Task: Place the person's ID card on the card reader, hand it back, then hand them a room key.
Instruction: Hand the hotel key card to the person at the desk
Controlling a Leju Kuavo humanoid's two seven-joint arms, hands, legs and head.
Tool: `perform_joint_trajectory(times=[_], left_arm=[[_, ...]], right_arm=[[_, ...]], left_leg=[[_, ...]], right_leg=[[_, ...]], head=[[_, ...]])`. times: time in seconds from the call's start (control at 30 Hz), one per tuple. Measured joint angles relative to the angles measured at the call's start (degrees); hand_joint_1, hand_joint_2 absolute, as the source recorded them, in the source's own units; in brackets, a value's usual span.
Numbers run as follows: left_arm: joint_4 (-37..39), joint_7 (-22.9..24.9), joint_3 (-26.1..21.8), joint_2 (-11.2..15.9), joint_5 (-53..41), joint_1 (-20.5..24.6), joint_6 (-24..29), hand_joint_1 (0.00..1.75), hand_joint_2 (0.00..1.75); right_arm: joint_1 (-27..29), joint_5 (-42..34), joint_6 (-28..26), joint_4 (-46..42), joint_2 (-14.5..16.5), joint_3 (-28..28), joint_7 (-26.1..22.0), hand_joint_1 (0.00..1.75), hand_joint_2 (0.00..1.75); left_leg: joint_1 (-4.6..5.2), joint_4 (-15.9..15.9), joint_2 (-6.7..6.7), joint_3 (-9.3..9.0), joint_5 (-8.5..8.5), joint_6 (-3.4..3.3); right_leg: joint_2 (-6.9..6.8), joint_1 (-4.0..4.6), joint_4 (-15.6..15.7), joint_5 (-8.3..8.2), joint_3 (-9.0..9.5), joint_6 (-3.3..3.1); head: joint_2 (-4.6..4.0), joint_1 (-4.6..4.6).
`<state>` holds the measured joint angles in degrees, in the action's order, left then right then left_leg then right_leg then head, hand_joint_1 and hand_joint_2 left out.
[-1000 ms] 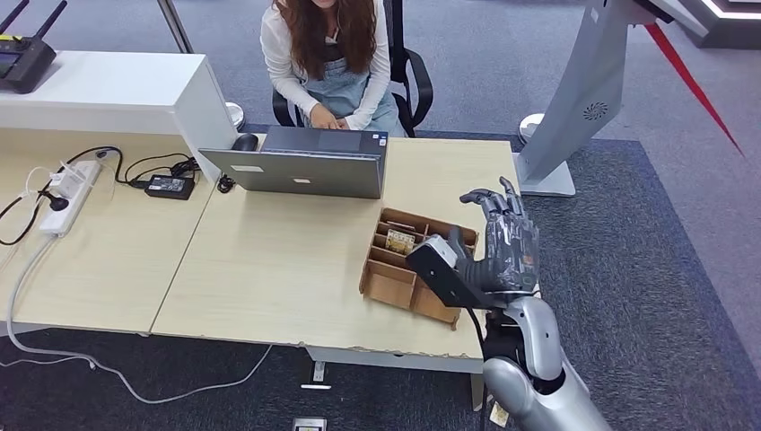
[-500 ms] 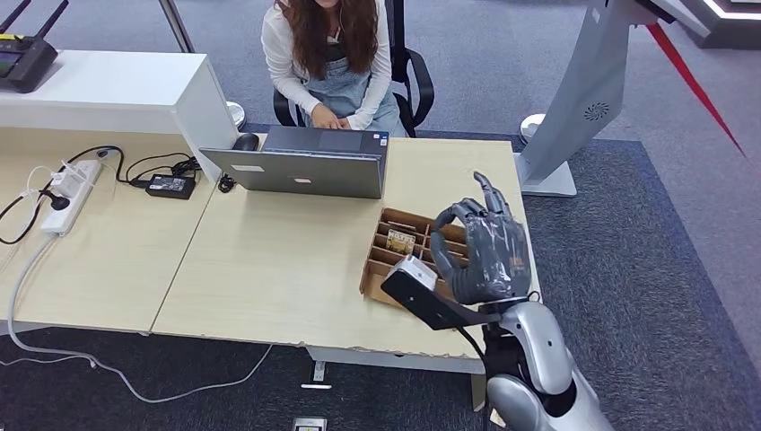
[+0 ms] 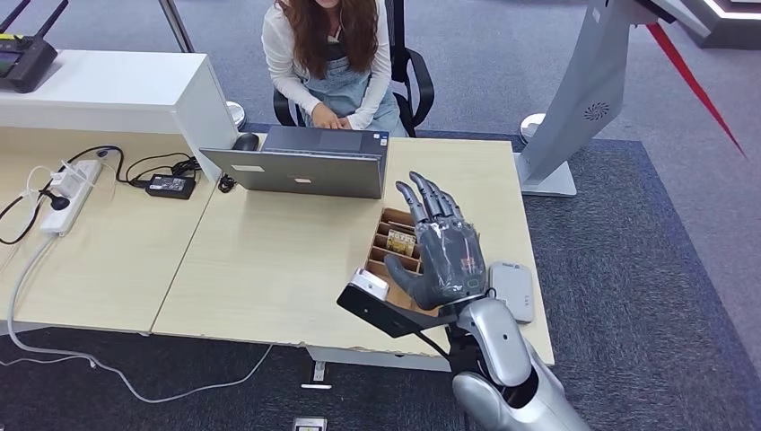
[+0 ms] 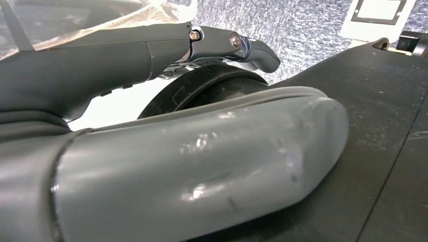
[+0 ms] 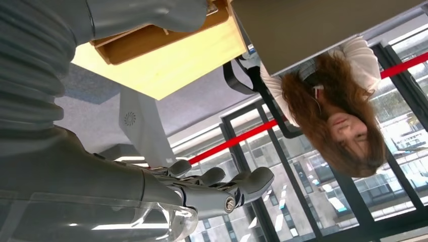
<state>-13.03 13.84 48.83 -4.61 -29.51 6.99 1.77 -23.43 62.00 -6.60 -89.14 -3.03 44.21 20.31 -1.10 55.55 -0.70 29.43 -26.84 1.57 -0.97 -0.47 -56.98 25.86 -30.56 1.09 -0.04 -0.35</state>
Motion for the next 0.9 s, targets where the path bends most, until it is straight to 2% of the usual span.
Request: perform_joint_trajectory(times=[0.37, 0.9], left_arm=[[0.0, -0.01, 0.0, 0.0, -0.42, 0.15, -0.56, 0.0, 0.0], [0.0, 0.16, 0.0, 0.0, -0.89, 0.24, -0.75, 0.0, 0.0]], right_arm=[[-1.43, 0.5, -1.23, 8.19, 2.15, 1.87, 0.04, 0.39, 1.75], [-2.56, 1.33, -1.91, 17.17, 4.44, 3.4, 0.14, 0.64, 1.75]], left_leg=[[0.0, 0.0, 0.0, -0.02, 0.0, 0.0], [-0.01, 0.0, -0.01, -0.01, 0.0, 0.0]], right_leg=[[0.0, 0.0, 0.0, 0.0, 0.0, 0.0], [0.0, 0.01, 0.0, 0.0, -0.01, 0.0]], head=[[0.0, 0.0], [0.0, 0.0]])
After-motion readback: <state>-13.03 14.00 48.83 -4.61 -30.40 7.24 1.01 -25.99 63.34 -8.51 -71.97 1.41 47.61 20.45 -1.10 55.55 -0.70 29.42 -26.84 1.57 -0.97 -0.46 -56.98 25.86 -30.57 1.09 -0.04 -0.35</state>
